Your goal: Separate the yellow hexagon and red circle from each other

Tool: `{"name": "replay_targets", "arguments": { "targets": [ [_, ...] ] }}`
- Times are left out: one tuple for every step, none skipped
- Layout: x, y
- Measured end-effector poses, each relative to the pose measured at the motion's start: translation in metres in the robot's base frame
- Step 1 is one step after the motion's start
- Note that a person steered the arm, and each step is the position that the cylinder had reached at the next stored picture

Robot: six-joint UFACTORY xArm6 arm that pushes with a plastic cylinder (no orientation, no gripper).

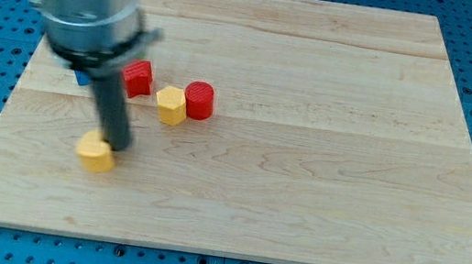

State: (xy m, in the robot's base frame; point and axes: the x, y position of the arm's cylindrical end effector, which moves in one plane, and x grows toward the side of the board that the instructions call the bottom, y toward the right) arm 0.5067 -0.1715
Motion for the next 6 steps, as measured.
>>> {"name": "replay_targets", "arguments": {
  "targets": [
    [0.004, -0.017],
    [0.003, 0.011],
    [-0.003, 0.107],
    [-0.031, 0.150],
    [-0.084, 0.127],
    [-0.099, 0.100]
  ]
}}
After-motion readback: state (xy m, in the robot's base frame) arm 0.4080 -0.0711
